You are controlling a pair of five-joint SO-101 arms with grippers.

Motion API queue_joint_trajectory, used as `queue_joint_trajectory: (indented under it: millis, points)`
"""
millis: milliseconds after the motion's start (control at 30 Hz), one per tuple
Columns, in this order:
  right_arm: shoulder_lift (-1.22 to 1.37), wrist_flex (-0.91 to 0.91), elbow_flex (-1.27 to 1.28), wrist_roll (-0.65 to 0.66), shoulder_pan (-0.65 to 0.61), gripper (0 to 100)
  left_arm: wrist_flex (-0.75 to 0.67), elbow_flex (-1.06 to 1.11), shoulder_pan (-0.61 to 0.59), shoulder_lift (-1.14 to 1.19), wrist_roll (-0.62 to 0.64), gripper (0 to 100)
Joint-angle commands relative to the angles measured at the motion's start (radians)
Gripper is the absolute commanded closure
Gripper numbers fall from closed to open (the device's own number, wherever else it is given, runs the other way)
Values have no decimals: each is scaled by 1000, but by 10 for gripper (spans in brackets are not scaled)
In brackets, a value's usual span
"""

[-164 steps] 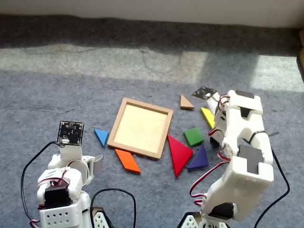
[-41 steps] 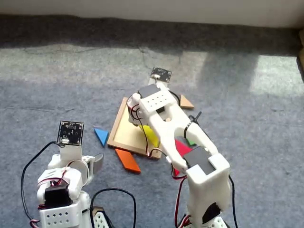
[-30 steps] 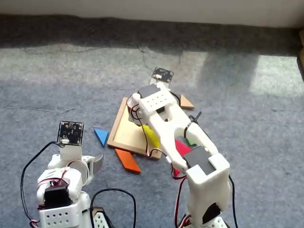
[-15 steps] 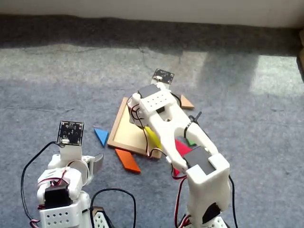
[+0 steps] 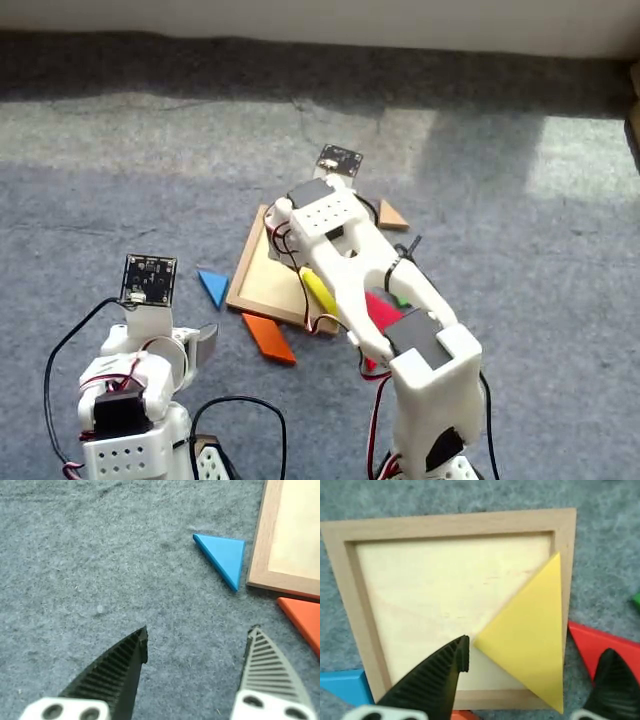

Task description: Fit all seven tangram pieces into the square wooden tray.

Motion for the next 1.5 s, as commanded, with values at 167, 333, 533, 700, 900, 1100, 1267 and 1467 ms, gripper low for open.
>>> queue_joint_trajectory:
  millis: [167,333,533,700,900,1100,1267,1467]
  points:
    - [-19,-18,-8,8,-36,683,0,-22,-12,-5,-6,687]
    - [-19,-19,-13,58,-18,762,0,-22,-12,-5,-6,687]
    - [-19,-84,-8,60,-15,762,0,-22,-12,-5,-6,687]
    - [-38,-16,-51,64,-24,762,0,-22,-12,-5,-6,687]
    - [-42,-19,-117,204,-88,767,0,-22,-12,-5,-6,687]
    - [-41,-62,-114,282,-113,790,0,-22,-12,-5,-6,687]
    - [-1,-156,-102,382,-113,988,0,-21,-12,-5,-6,687]
    - [41,-165,-99,408,-127,985,0,-21,-12,-5,-6,687]
